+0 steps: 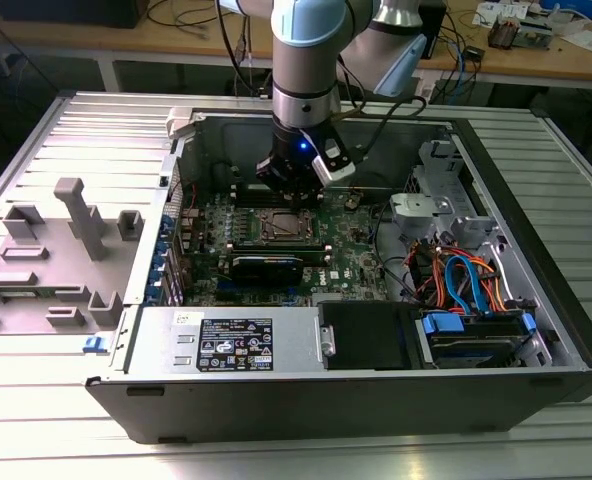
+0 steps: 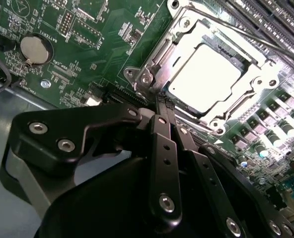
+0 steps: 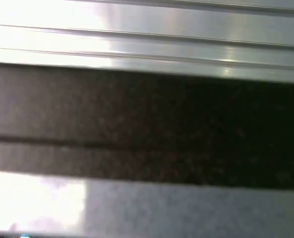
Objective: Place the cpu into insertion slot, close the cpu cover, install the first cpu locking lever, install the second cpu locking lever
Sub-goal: 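Install the first cpu locking lever, then install the second cpu locking lever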
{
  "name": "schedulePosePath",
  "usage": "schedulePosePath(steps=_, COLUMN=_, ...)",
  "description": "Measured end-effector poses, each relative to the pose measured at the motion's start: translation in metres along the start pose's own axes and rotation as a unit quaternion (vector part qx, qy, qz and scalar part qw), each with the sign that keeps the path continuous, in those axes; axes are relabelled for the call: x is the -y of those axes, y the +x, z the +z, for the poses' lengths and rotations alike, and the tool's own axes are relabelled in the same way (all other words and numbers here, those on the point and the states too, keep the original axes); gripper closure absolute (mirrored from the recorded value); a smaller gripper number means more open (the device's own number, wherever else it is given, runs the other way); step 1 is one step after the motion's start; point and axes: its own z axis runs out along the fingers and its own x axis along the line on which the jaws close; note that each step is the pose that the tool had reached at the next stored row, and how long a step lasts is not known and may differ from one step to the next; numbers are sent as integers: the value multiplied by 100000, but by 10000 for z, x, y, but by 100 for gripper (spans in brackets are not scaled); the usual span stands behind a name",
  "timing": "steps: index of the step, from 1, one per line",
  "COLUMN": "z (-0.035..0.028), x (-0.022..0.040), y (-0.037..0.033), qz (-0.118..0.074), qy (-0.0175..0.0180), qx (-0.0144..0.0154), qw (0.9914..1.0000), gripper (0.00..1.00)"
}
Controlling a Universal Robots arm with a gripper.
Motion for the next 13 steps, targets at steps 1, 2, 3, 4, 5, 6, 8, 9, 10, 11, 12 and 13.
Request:
schedulePosePath(steps=1, z=0, x=2, y=0, qz=4, qy=1, qx=-3, qw=100000, gripper=89)
schedulePosePath(steps=2, z=-1, x=4, y=0, qz=0, qy=5, qx=-5, qw=100000, gripper=89)
schedulePosePath(steps=3, z=-1, x=6, y=0, qz=-4, qy=7, qx=-7, qw=100000, gripper=89)
schedulePosePath(steps=4, z=-1, x=8, y=0, qz=-3, qy=3, qx=-5, qw=100000, gripper=89)
schedulePosePath(steps=5, z=-1, x=10, y=1, qz=-4, qy=5, qx=-5, qw=100000, gripper=89)
schedulePosePath(steps=6, z=-1, x=14, y=1, qz=-2, qy=4, qx=-5, qw=100000, gripper=89)
schedulePosePath(steps=8, z=-1, x=21, y=1, qz=-6, qy=4, qx=-4, qw=100000, gripper=89)
schedulePosePath(steps=9, z=-2, x=25, y=2, qz=-3, qy=6, qx=-6, qw=100000, gripper=89)
schedulePosePath(steps=10, z=-2, x=35, y=2, qz=-5, qy=4, qx=-3, qw=100000, gripper=89)
schedulePosePath(steps=11, z=-2, x=42, y=3, qz=-3, qy=6, qx=-5, qw=100000, gripper=89)
schedulePosePath(steps=12, z=-3, x=54, y=4, qz=-4, qy=4, qx=-6, qw=100000, gripper=89)
schedulePosePath(steps=13, z=-3, x=68, y=5, qz=-4, qy=5, qx=-6, qw=100000, gripper=89)
